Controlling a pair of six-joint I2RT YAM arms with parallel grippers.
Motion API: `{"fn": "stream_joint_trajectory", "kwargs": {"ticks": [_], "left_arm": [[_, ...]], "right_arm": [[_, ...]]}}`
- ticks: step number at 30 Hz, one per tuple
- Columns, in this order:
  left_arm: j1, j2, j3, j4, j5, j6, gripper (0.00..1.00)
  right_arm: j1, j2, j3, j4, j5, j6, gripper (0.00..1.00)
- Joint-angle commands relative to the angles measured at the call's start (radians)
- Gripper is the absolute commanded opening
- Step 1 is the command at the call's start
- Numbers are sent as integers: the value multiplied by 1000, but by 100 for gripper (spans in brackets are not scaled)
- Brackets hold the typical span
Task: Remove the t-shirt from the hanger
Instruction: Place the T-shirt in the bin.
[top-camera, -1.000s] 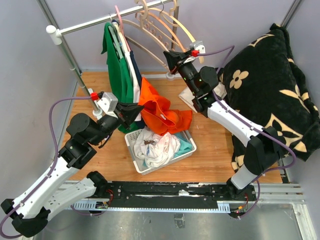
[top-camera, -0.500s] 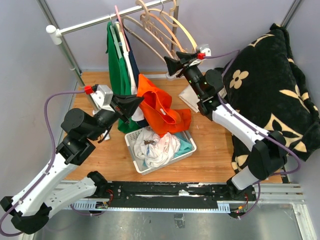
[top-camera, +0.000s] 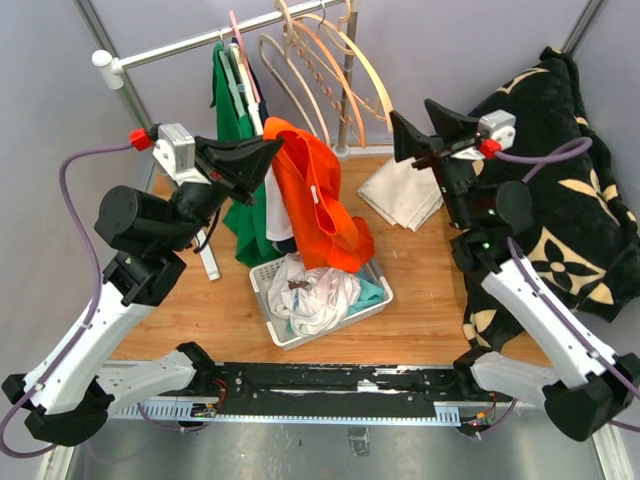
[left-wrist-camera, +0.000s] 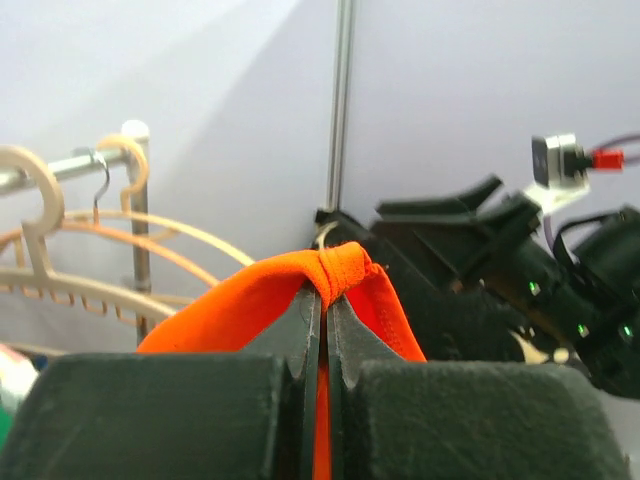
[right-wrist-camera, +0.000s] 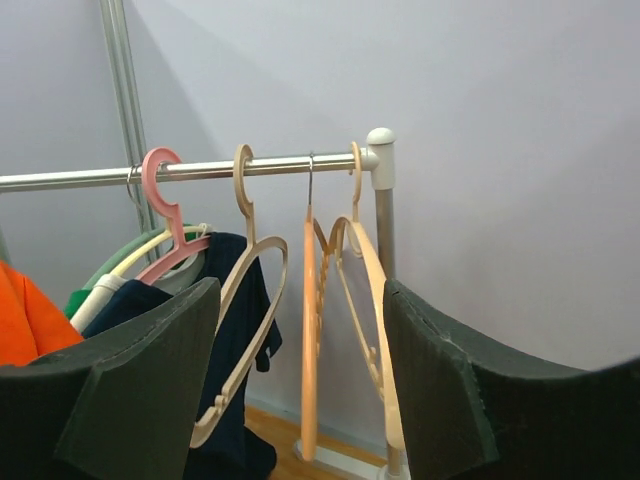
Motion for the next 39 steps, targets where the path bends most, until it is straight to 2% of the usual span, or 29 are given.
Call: {"fn": "stream_joint_trajectory", "kwargs": {"ticks": [1,9,14,21,26,39], "left_arm": [[0,33,128,105,1,12,1],[0,31,155,176,-5,-36,0],[0,27,150,218,12,-81,1],[0,31,157,180,69,-137,1],[0,-3,66,155,94,-175,0],[0,-112,-231,92,38,-200,0]], "right_arm": [[-9,-114,-58,-93,65,-81,67],[-9,-284,-164,-191,124,-105,67],[-9,-326,-181,-238,135,-112,67],[-9,-365,-204,-261,147,-120,68],[-9,-382,-218,-279,153,-123,68],[-9,-427,-267,-303,153,-113,68]]}}
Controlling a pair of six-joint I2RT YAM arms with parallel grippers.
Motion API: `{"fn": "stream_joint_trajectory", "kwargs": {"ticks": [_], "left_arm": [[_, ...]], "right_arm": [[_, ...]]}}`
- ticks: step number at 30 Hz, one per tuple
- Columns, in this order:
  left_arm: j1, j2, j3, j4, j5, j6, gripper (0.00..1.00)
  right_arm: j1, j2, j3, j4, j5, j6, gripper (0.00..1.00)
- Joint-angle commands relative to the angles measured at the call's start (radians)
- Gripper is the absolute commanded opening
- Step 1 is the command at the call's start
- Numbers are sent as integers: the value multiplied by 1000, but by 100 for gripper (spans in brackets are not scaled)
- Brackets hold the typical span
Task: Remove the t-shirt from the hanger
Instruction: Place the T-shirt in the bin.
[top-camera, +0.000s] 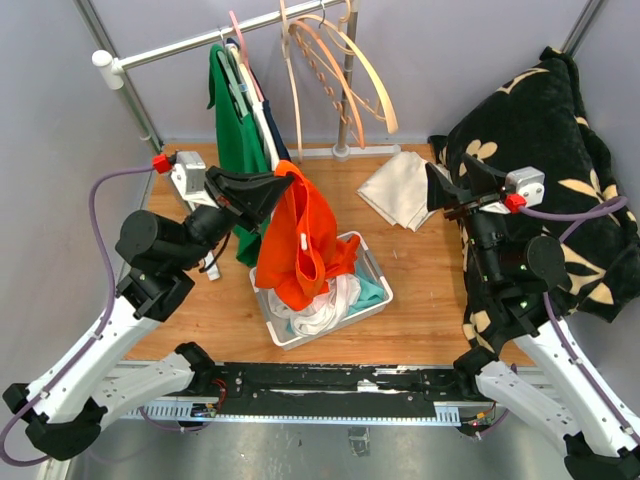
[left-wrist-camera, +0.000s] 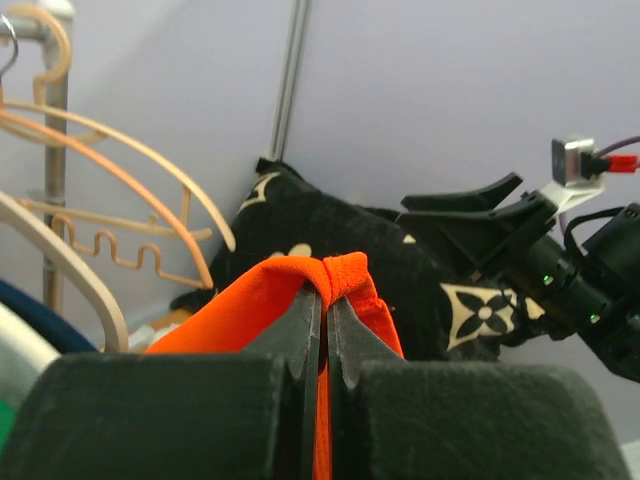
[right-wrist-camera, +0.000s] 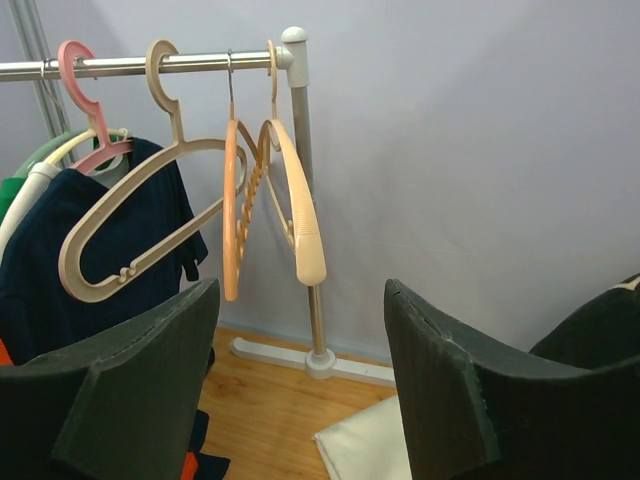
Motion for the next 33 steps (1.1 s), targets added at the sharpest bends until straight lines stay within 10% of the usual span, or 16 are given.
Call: {"fn": "stream_joint_trajectory", "kwargs": {"ticks": [1,33], "left_arm": [[1,-24,-57,2,-15,-21,0],[-210,93,-702,195,-207,-84,0]], "right_arm": [[-8,-24,-26,-3,14,-3,68],[-8,-31,-78,-46,12,7,68]]}}
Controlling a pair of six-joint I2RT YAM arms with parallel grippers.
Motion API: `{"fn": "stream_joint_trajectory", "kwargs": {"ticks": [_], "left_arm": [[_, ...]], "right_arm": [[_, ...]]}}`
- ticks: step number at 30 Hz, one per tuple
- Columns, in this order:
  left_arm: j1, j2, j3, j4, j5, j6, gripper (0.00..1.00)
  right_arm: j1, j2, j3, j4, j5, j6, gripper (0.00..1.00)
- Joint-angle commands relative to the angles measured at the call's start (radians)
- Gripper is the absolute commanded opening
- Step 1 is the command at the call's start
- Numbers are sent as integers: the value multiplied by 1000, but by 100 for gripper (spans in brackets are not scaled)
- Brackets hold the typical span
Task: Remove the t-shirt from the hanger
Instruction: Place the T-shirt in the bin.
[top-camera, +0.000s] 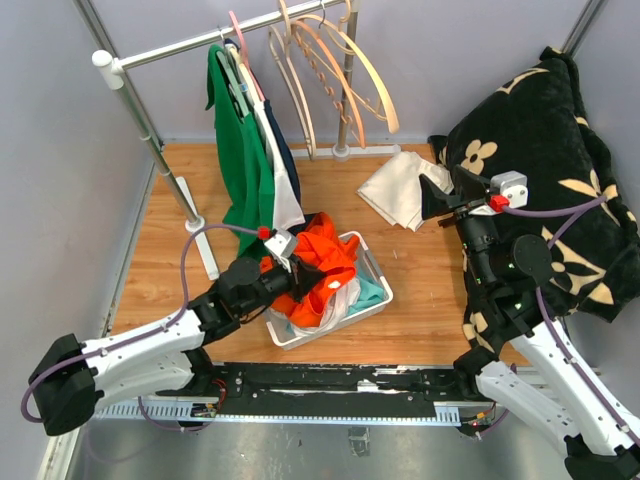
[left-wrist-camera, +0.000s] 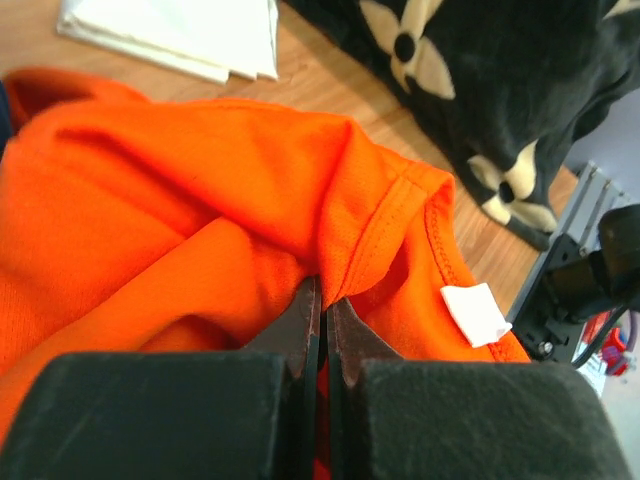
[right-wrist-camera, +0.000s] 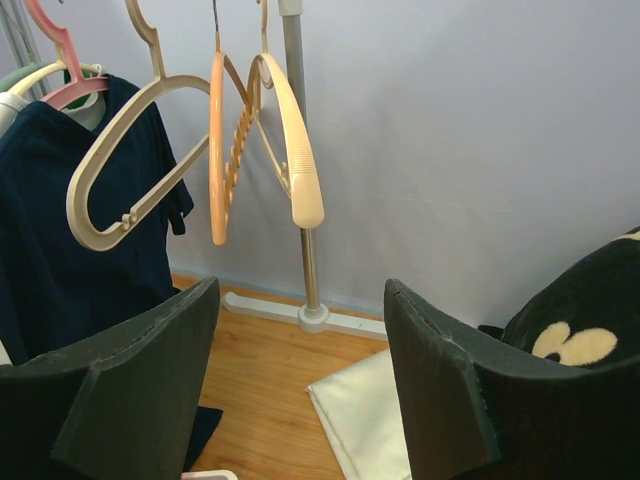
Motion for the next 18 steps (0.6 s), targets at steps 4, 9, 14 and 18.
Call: {"fn": "stream_joint_trajectory", "kwargs": {"ticks": [4,9,14,18], "left_arm": [[-38,86,-106,156,-93,-43,1],[-41,173,-171,281,-118,-59,1],[-49,298,-208,423,-59,-101,1],[-67,401,-198,493,-29,-121,0]], "right_arm": [[-8,2,-7,8,-8,12,68],[-8,11,-6,8,-25,21,68],[-8,11,-6,7,-29,20,68],[-8,11,-3,6,-33,22,68]]}}
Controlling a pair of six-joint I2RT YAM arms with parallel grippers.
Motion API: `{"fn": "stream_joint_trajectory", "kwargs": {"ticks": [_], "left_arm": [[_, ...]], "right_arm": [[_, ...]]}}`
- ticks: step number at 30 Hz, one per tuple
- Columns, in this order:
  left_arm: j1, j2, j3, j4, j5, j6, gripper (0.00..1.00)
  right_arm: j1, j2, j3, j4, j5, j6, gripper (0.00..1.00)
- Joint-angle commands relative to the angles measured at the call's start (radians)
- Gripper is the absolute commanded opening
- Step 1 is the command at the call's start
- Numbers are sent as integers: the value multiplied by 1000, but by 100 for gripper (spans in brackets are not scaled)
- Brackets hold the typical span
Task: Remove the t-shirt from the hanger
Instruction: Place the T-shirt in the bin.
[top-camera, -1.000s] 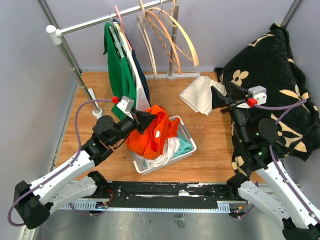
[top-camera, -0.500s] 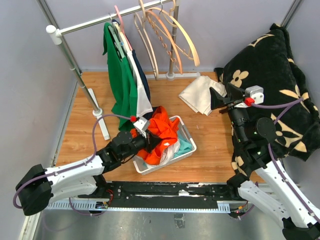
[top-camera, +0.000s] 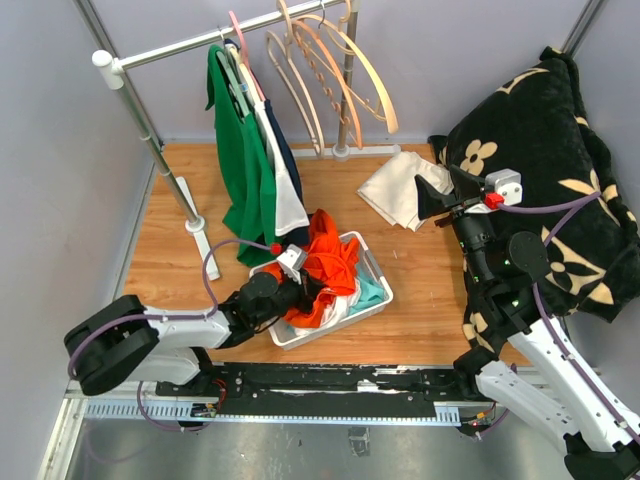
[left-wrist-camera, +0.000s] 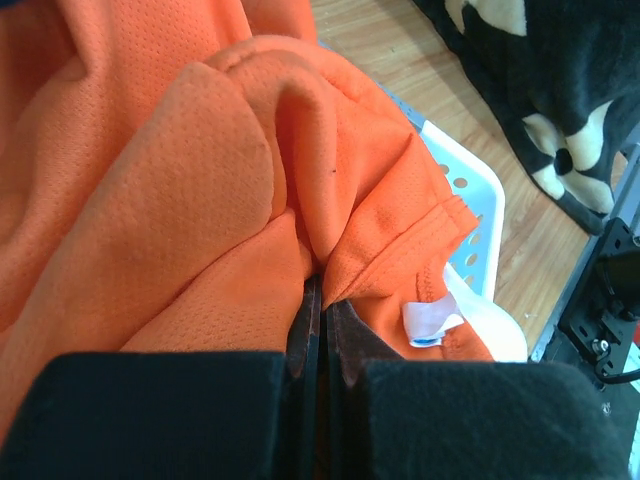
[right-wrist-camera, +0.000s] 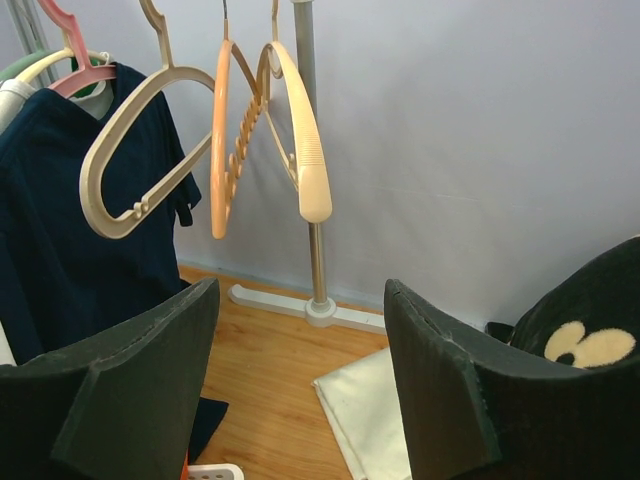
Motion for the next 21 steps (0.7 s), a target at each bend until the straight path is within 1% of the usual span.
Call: {"fn": "stream_joint_trajectory", "kwargs": {"ticks": [1,6,10,13,17,19,20,21], "left_arm": [[-31,110,-6,109,40,-34,0],[-62,210,24,149,54,-48,0],[-82,215,52,120,34,-47,0],[-89,172,83,36,-6,-31,1],[-100,86,137,-128,-78,4,1],[-104,41,154,-187,-109,11,7],[-106,2,161,-208,-118,22,12],[-108,-28,168,-227,-123,29,19]], "right_arm": [[-8,-8,-2,6,-16,14,68],[-8,-12,-1,2,-16,12,68],[-8,-15,2,-6,-14,7,68],[-8,-20,3,-8,-13,6,68],[-8,-22,1,-8,-14,6,68],[-8,-24,0,-9,-12,6,68],[-8,-25,0,-9,-13,6,68],[-8,-26,-2,-9,-13,7,68]]}}
